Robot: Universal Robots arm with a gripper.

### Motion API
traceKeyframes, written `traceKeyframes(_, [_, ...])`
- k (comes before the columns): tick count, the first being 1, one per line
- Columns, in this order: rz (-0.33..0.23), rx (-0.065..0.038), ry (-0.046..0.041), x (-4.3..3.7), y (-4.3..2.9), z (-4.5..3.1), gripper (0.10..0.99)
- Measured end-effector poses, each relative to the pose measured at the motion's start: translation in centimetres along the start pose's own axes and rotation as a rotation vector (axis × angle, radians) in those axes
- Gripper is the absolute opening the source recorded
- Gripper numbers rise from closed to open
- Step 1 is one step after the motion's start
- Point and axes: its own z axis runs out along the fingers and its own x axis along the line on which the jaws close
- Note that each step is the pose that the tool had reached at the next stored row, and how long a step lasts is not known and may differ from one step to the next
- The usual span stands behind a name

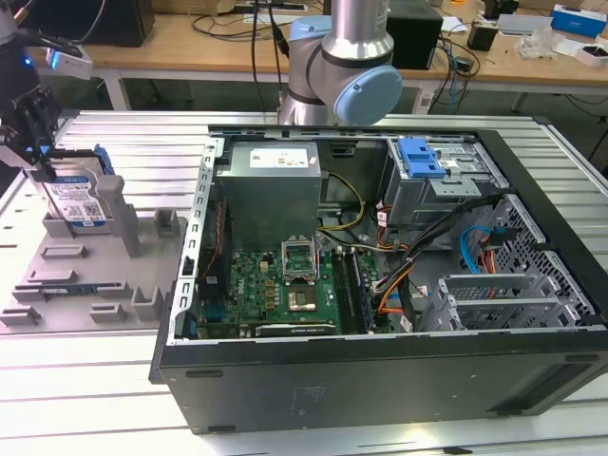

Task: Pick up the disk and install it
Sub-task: 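Pick up the disk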

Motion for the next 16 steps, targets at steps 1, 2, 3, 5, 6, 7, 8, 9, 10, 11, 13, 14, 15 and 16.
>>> traceKeyframes(1, [0.0,0.0,0.0,0.0,0.0,0.0,0.369])
traceKeyframes(2, [0.0,0.0,0.0001,0.0,0.0,0.0,0.369])
traceKeyframes(3, [0.0,0.0,0.0001,0.0,0.0,0.0,0.369])
traceKeyframes(5, [0.0,0.0,0.0001,0.0,0.0,0.0,0.369])
traceKeyframes(6, [0.0,0.0,0.0,0.0,0.0,0.0,0.369])
traceKeyframes(7, [0.0,0.0,0.0,0.0,0.0,0.0,0.369])
traceKeyframes(8, [0.0,0.0,0.0,0.01,0.0,0.0,0.369])
traceKeyframes(9, [0.001,0.0,0.0,0.01,0.0,0.0,0.369])
traceKeyframes(10, [0.001,0.0,0.0,0.01,0.0,0.0,0.369])
traceKeyframes(11, [0.0,0.0,0.0,0.01,0.0,0.0,0.369])
traceKeyframes(13, [0.0,0.0,0.0,0.01,0.0,0.0,0.369])
traceKeyframes(14, [0.0,0.0,0.0,0.01,0.0,0.0,0.369])
traceKeyframes(15, [0.001,0.0,0.0,0.01,0.0,0.0,0.369])
traceKeyframes(16, [0.001,0.0,0.0,0.01,0.0,-0.01,0.369])
